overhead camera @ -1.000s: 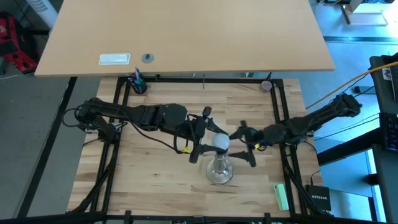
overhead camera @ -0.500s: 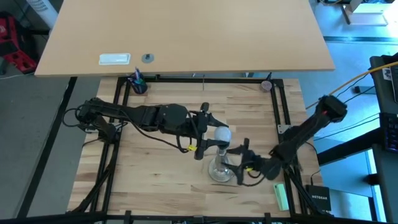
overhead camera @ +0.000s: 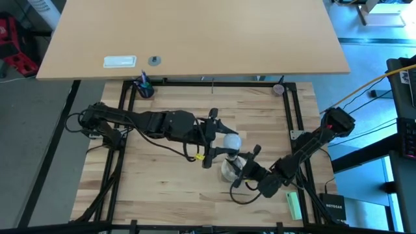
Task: Screw lightbulb
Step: Insert the lightbulb into the lamp
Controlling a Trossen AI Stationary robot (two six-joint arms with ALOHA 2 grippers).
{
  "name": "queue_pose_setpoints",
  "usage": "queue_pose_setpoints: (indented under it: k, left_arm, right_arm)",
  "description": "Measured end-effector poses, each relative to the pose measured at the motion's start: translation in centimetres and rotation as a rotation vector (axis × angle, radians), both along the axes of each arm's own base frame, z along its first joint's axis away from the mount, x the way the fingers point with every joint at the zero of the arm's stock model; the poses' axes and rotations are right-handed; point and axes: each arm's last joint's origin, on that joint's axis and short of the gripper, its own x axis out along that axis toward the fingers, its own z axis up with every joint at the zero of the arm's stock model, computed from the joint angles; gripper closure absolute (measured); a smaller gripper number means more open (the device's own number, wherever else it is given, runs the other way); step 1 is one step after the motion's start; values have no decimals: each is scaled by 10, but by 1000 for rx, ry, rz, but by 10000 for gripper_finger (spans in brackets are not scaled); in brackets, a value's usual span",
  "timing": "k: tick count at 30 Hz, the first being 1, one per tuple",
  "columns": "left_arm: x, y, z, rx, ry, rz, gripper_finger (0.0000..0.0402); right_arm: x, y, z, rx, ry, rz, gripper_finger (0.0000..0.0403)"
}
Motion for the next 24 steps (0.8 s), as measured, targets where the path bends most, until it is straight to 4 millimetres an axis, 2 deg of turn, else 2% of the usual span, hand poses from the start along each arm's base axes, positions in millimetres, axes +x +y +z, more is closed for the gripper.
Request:
queue_pose_setpoints:
  k: [4, 7, 11, 15, 24]
  left_arm:
    - [0, -2, 0, -1, -1, -7, 180]
    - [-1, -8, 0, 21, -4, -34, 180]
    - [-5, -13, 4, 43, -15, -101, 180]
    - [-7, -16, 6, 42, -21, -179, 180]
    - [-8, -20, 4, 102, -28, -407, 180]
  right_arm:
    - [-1, -1, 2, -5, 18, 22, 253]
    - [-5, -4, 11, -17, 60, 115, 253]
    - [-7, -18, 28, -10, 115, 279, 253]
    - [-4, -35, 41, 20, 152, 539, 254]
    - [20, -70, 44, 74, 148, 1135, 254]
